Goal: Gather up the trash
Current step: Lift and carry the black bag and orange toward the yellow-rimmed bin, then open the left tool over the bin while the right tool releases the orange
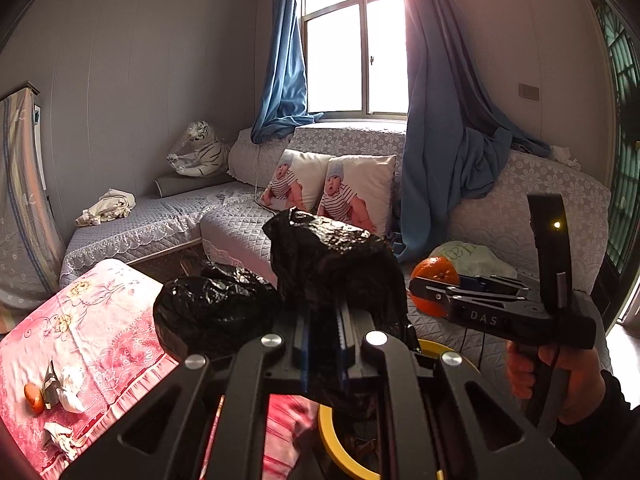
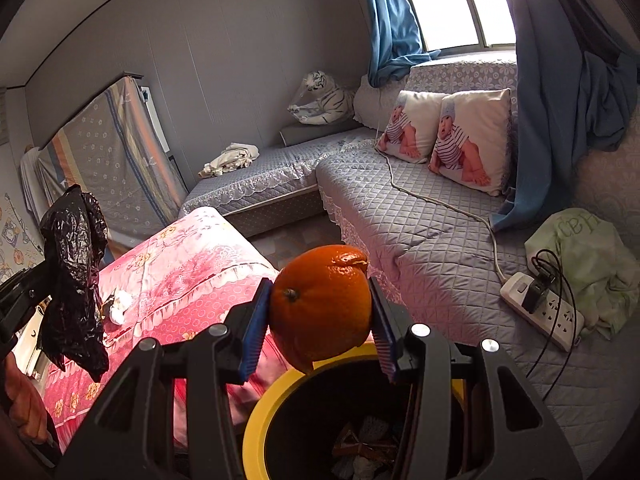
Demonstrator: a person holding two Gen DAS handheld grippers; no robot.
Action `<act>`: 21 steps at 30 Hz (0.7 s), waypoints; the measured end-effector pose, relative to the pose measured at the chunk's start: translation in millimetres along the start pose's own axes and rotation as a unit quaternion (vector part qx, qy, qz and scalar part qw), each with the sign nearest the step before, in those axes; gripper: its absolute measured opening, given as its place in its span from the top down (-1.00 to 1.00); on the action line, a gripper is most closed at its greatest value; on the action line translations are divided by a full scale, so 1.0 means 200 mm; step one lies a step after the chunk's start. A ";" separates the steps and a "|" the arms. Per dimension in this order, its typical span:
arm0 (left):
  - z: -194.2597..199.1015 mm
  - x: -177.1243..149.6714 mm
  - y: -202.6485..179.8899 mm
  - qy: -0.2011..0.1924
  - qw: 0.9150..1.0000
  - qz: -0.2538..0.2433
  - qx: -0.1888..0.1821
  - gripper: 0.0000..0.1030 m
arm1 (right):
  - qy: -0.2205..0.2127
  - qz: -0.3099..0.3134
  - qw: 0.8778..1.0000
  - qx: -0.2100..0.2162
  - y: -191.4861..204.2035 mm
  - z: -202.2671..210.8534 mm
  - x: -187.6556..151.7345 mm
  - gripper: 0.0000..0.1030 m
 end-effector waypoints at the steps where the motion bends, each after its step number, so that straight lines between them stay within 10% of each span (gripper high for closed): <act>1: -0.02 -0.01 -0.01 0.005 1.000 -0.001 -0.003 0.81 | 0.003 -0.002 1.000 -0.003 -0.01 0.00 -0.01 0.14; 21: -0.43 -0.34 -0.17 0.148 0.987 -0.012 -0.055 0.81 | 0.090 -0.040 0.994 -0.042 -0.21 -0.15 -0.28 0.14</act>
Point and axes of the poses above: each gripper's, at about its wrist camera, not at the fingertips, and z roughly against the way its jaws point, y to its left, x to its top, the point moved 3 cm from there along -z, roughly the way its jaws point, and after that the axes turned 3 degrees about -y, right-handed, at the moved point
